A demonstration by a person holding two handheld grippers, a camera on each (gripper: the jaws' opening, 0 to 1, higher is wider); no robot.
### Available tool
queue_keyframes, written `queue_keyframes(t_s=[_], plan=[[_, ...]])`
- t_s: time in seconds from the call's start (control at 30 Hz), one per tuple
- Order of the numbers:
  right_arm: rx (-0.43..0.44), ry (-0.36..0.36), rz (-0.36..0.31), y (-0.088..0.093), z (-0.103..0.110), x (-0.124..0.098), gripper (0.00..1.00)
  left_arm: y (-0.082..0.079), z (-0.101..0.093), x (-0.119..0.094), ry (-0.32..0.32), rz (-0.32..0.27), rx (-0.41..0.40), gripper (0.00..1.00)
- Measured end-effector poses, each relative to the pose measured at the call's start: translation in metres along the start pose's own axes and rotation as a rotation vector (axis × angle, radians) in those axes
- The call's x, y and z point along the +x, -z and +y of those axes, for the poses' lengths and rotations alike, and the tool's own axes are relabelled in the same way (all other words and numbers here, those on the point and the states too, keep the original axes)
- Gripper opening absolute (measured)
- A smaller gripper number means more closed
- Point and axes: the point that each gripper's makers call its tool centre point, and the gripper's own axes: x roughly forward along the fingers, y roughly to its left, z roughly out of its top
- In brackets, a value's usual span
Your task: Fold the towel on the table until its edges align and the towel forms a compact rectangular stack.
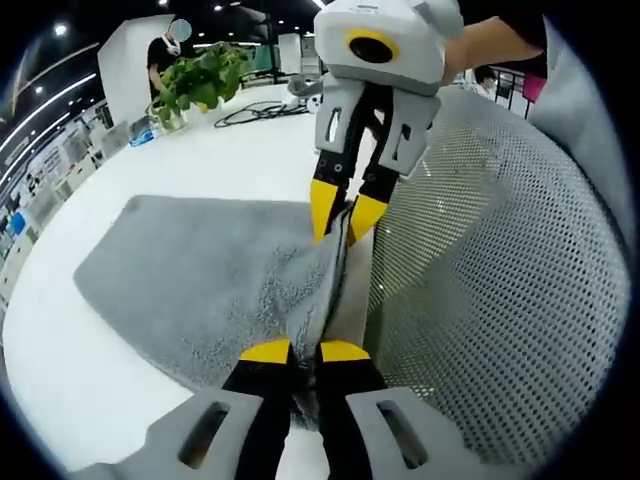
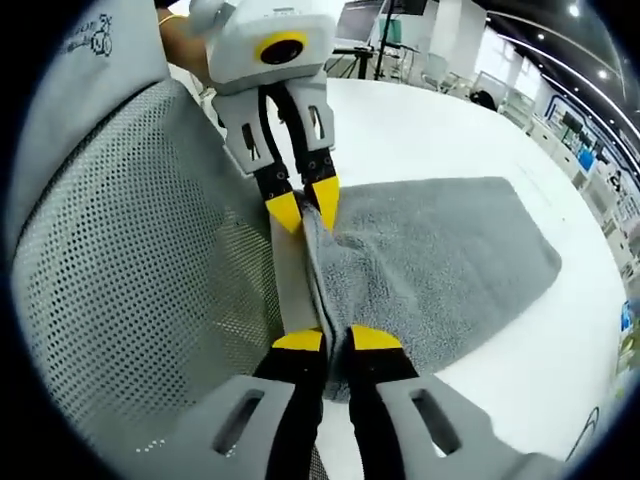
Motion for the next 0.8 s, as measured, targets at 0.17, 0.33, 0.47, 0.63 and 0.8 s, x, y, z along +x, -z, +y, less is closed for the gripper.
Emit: queue_keyframes(t_s=[0.17,0.33,0.47,0.63,0.8], plan=[[0.020,0.032,-0.044,-0.013,-0.006,-0.012,0.05,-0.009,0.004,-0.015,-0.008,-0.026,-0.013,0.07],[0.087,0.062,-0.090,-0.027,-0.017,-0.026,0.05,-0.021,0.011,-0.030,-0.018,-0.070,-0.061,0.07],[0.098,0.090,-0.119,-0.038,-0.029,-0.034,0.05,-0.032,0.023,-0.040,-0.036,-0.091,-0.062,0.07],[0.116,0.124,-0.161,-0.050,-0.046,-0.048,0.05,-0.049,0.038,-0.054,-0.044,-0.144,-0.116,0.07],[0.152,0.137,-0.200,-0.062,-0.059,-0.055,0.05,-0.060,0.051,-0.062,-0.063,-0.155,-0.082,0.07]])
